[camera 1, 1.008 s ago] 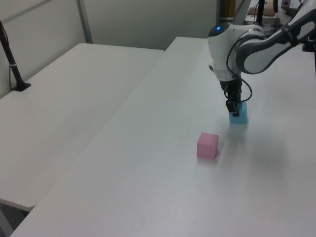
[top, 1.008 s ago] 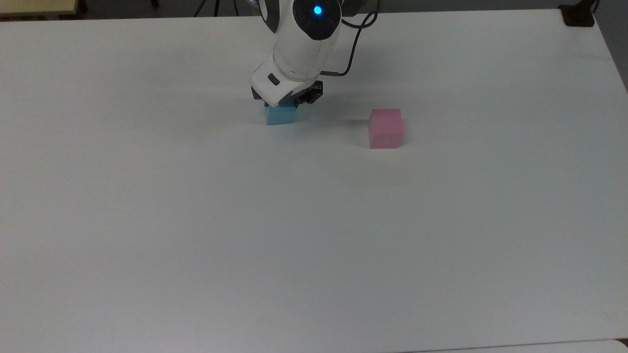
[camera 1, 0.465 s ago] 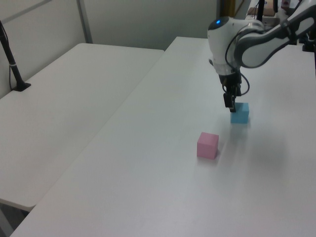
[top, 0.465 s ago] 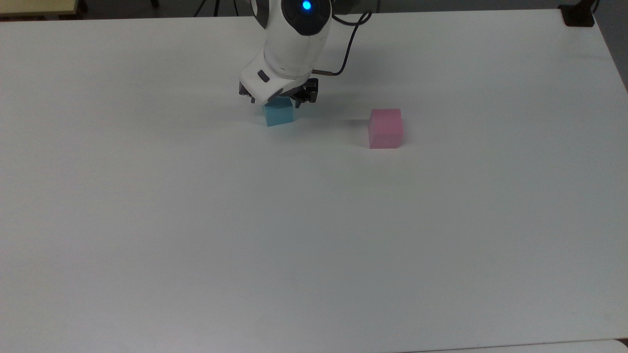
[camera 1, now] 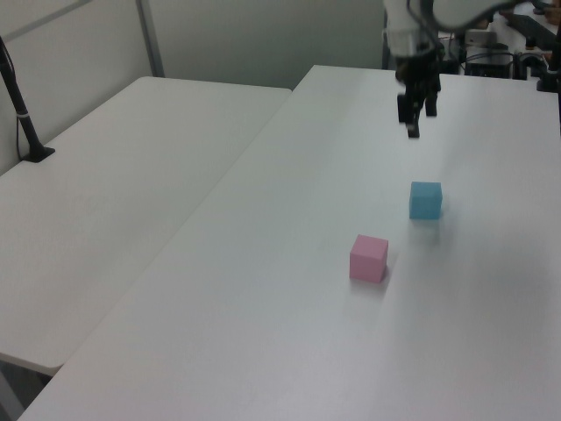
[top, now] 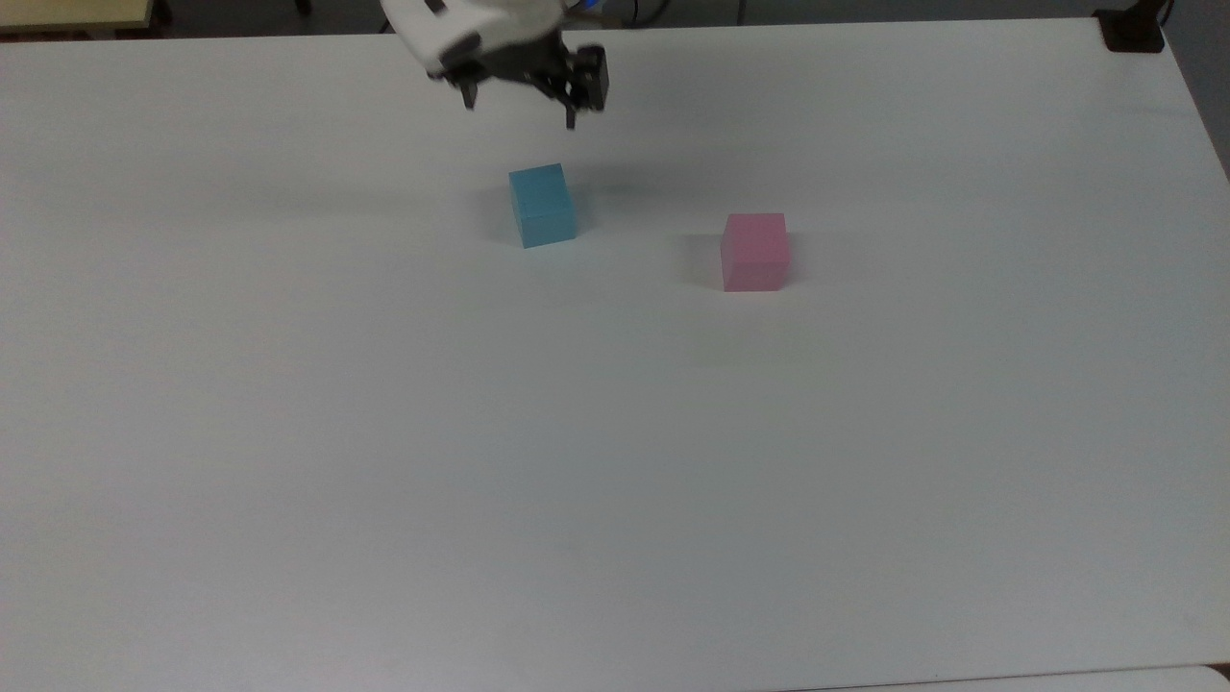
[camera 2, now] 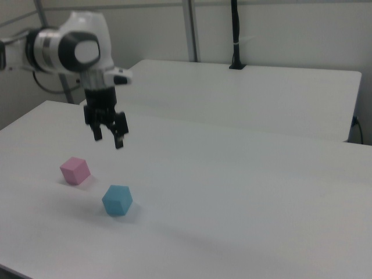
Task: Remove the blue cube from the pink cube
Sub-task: 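Open the gripper and raise it away from the light-blue cube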
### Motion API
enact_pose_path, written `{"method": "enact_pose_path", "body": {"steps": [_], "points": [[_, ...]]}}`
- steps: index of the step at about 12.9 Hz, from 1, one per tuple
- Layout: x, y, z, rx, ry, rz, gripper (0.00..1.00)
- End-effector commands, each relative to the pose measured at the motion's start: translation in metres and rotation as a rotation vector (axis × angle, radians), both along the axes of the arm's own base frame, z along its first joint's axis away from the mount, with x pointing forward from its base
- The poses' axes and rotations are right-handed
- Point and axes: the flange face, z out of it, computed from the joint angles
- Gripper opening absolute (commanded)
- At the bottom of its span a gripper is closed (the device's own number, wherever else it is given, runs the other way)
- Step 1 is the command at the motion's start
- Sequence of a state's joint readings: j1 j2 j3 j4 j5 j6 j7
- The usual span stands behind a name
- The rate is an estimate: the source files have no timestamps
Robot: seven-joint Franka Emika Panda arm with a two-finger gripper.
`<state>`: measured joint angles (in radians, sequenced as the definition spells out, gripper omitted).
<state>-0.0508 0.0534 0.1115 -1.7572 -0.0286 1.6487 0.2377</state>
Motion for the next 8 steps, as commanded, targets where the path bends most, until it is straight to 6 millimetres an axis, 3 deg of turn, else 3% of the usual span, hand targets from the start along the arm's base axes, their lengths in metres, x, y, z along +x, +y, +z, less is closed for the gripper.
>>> {"method": "enact_pose_path", "body": {"steps": [1, 4, 8], "points": [[-0.005, -0.038, 0.081, 0.072, -0.027, -0.071, 1.0], [-0.012, -0.057, 0.105, 0.053, -0.074, -0.085, 1.0], [-0.013, -0.068, 0.109, -0.013, -0.085, 0.054, 1.0]]}}
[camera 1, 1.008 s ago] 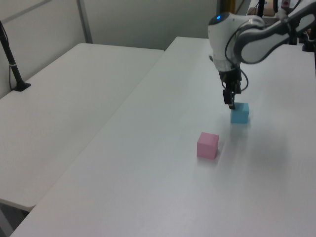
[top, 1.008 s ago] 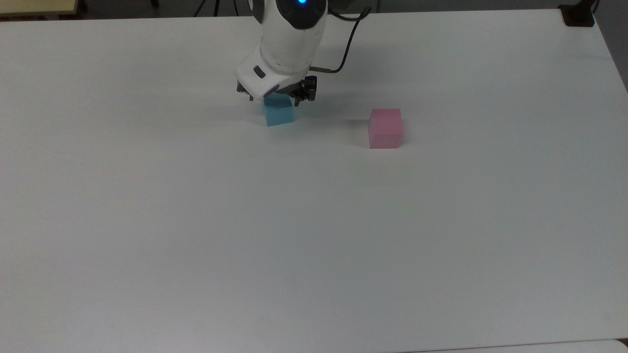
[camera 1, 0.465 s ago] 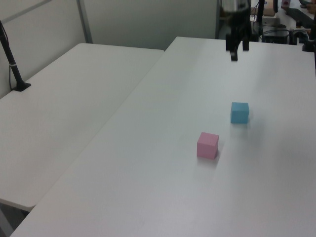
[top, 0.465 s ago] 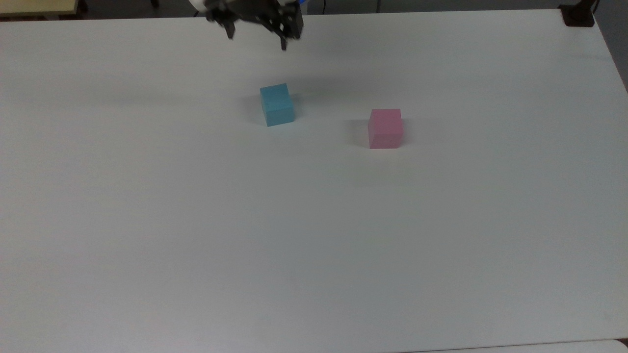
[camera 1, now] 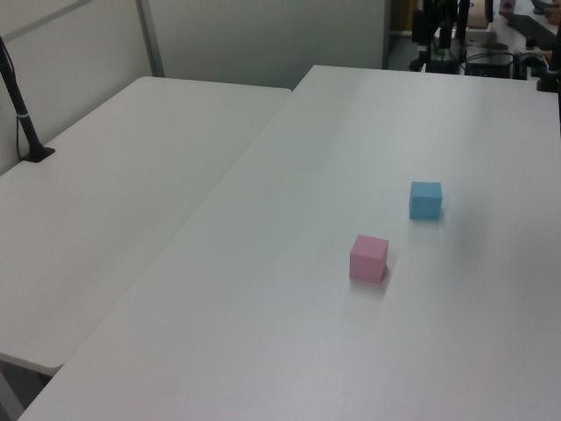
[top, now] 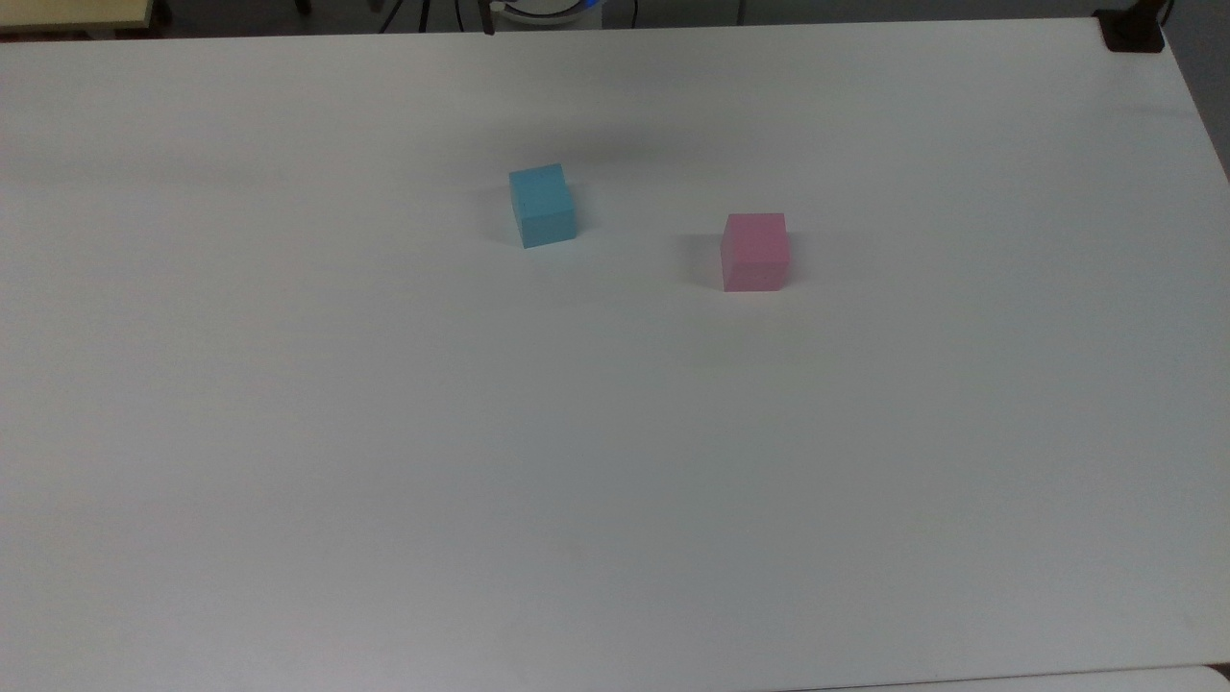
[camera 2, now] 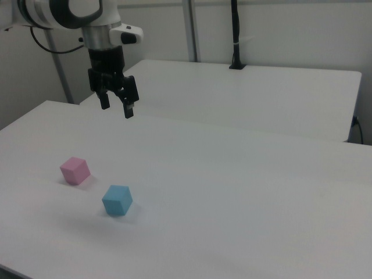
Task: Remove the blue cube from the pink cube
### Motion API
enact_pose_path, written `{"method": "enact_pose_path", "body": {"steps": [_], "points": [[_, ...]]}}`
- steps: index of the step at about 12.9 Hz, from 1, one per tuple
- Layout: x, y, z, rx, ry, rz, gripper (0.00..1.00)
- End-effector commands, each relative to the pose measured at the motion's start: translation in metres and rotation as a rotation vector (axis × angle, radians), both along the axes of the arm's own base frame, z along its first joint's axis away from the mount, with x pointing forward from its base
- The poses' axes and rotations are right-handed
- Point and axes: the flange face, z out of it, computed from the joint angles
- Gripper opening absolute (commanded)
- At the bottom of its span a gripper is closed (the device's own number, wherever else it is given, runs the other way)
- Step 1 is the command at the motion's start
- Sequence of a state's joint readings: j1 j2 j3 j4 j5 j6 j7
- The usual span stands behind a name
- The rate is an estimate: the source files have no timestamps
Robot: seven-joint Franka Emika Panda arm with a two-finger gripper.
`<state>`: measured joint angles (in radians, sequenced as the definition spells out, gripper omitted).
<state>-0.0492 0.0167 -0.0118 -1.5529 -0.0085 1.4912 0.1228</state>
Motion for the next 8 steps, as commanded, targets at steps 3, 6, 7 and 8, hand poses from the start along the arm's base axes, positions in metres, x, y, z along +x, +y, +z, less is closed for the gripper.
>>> {"method": "enact_pose_path", "body": {"steps": [3, 6, 7, 8], "points": [[0.0028, -0.0142, 0.0085, -0.058, -0.051, 0.049, 1.0], [-0.0001, -0.0192, 0.0146, -0.06, -0.064, 0.035, 1.0], [0.0004, -0.0191, 0.0137, -0.058, -0.063, 0.035, 1.0], [0.0004, -0.0189, 0.0137, -0.057, -0.063, 0.035, 1.0]]}}
